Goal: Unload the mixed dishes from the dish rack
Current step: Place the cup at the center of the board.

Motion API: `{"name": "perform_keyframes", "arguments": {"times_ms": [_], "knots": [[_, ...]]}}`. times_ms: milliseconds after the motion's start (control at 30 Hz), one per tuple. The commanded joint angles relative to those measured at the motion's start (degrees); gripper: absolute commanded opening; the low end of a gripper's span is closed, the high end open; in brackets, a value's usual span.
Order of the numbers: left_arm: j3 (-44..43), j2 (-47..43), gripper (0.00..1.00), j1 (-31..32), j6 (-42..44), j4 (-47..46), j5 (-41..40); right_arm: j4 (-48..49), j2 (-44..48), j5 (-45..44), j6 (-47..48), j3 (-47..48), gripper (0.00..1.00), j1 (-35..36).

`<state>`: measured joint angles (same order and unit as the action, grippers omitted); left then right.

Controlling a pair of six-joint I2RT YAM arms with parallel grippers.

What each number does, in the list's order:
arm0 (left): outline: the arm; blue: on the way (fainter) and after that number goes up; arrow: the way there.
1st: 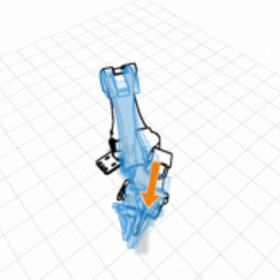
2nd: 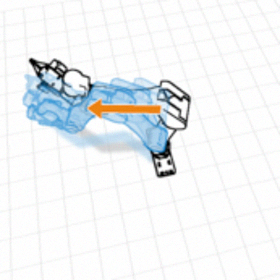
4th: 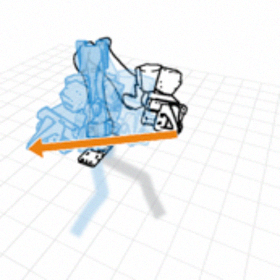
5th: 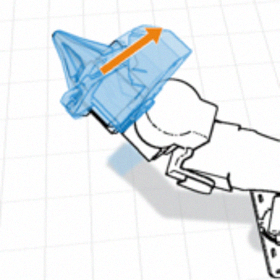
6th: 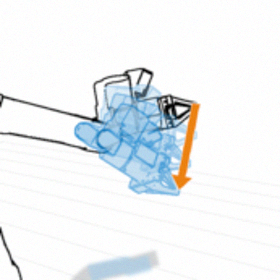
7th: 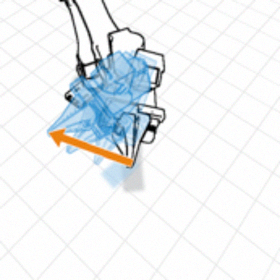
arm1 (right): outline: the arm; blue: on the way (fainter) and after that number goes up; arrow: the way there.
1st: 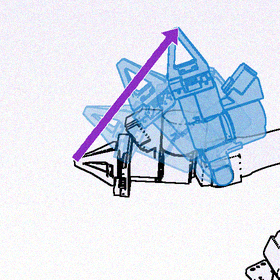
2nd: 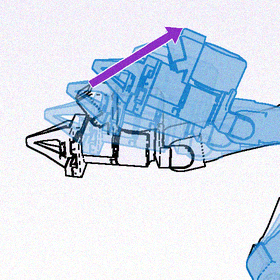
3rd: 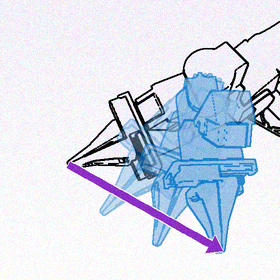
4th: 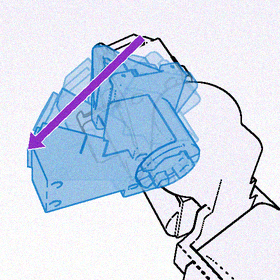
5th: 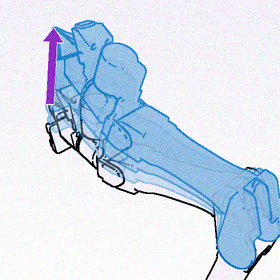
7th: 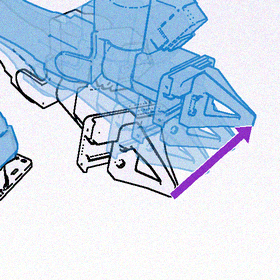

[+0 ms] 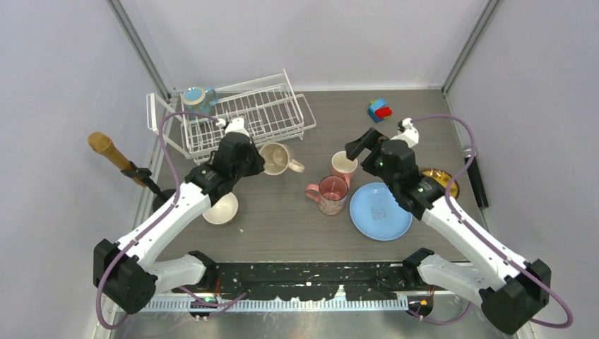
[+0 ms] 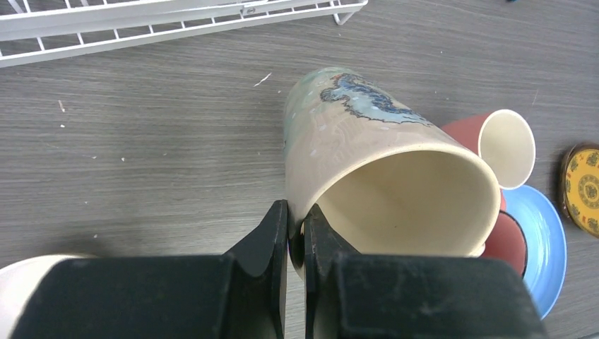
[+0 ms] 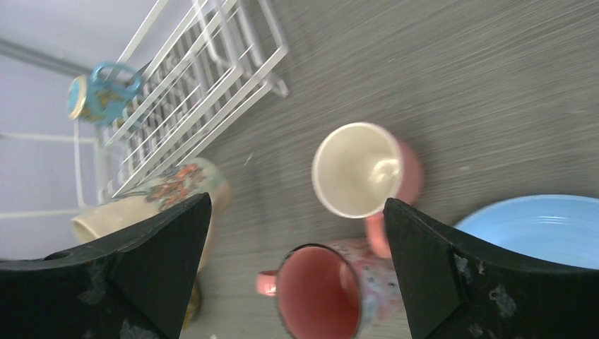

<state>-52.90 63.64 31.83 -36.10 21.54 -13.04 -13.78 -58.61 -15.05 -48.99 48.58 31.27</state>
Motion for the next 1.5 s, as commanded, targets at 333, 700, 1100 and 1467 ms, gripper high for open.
{"name": "perform_keyframes", "arguments": {"times_ms": [333,700,1100,1467], "knots": [[-21.0,18.9,0.0,2.4,-7.4,6.8,-4.7,-6.8,12.7,-20.6,9.2,-5.7,1.0,-0.1],[-26.8,28.8,0.0,4.8,-7.5,8.4,-0.7,-7.2,11.6,-19.8,9.9,-5.6,1.0,-0.1],[-31.7,33.9,0.12,4.8,-5.2,13.5,0.6,-6.6,11.3,-19.2,10.7,-5.8,1.0,-0.1],[-33.9,35.3,0.51,4.8,-3.4,13.1,1.1,-6.4,12.0,-20.5,11.2,-6.6,1.0,-0.1]]}}
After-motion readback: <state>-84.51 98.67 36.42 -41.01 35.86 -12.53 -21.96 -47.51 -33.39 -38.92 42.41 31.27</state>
